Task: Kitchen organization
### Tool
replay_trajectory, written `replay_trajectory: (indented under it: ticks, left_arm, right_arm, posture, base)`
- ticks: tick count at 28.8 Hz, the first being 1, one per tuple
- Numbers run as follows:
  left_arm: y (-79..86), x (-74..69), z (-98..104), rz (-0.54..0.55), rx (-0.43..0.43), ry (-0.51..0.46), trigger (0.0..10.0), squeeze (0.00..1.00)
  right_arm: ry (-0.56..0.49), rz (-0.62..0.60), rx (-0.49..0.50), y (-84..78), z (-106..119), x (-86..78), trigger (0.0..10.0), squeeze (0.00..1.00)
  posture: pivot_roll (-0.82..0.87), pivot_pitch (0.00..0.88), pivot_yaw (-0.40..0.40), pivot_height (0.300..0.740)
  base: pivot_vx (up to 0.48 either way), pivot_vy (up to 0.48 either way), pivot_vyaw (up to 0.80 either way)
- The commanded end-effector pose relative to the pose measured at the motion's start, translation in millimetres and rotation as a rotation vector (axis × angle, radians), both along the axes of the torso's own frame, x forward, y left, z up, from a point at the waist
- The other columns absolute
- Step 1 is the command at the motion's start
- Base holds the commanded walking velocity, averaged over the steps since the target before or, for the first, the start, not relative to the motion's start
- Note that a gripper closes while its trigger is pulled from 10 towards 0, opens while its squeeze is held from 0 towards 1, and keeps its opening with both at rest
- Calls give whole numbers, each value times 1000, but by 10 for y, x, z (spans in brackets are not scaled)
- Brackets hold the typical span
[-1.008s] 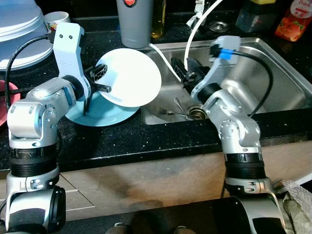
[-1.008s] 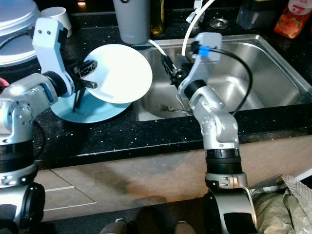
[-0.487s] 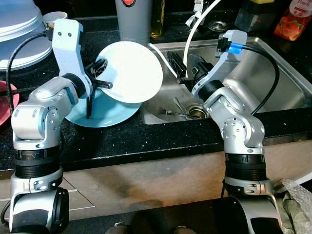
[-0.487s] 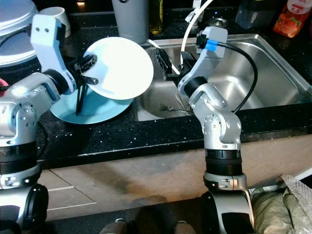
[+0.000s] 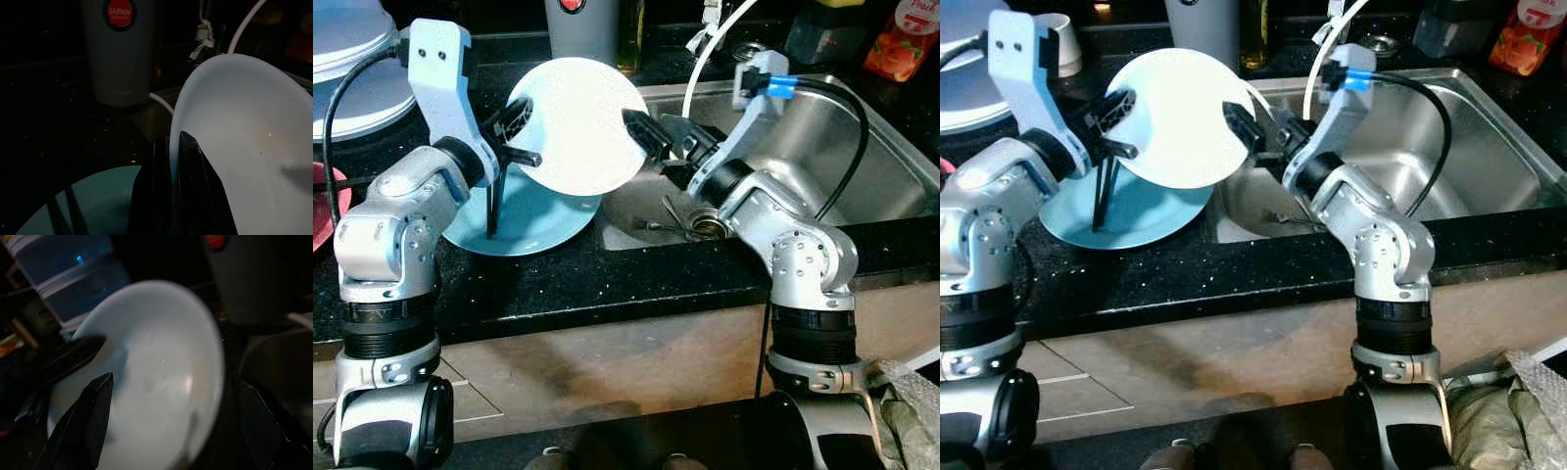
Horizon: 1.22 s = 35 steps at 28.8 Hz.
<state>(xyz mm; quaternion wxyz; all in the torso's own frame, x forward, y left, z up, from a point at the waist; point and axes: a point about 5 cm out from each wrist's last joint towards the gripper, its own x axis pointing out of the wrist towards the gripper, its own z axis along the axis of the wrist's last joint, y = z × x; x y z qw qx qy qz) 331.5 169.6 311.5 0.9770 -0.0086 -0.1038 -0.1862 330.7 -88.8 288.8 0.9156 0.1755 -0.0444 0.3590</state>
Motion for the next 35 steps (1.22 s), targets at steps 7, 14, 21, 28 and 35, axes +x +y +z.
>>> replay_trajectory:
  ticks: [7, 14, 21, 28, 35]
  left_arm:
    - [-69, -27, -5, -44, -5, -28, 0, 0]
    - [-66, -33, 5, -49, 0, -44, 0, 0]
    - [-94, -40, -19, -52, 69, -61, 0, 0]
    - [-124, -39, -39, -57, 120, -71, 0, 0]
    - [-156, -48, -49, -70, 164, -90, 0, 0]
  right_arm:
    - [0, 35, -73, 70, -10, -61, 10000, 0]
    - [26, -26, -60, 8, -11, -1, 1059, 0]
    - [11, -36, -50, -13, 18, 8, 0, 0]
    - [9, -39, -47, -13, 26, 9, 0, 0]
    - [5, -54, -32, -34, 49, 15, 0, 0]
  posture:
    - [30, 116, 21, 740]
    - [31, 117, 21, 740]
    - [31, 117, 19, 740]
    - [29, 118, 20, 740]
    - [30, 118, 22, 740]
  base:
    - [0, 0, 0]
    - [0, 0, 0]
    - [0, 0, 0]
    - [0, 0, 0]
    - [0, 0, 0]
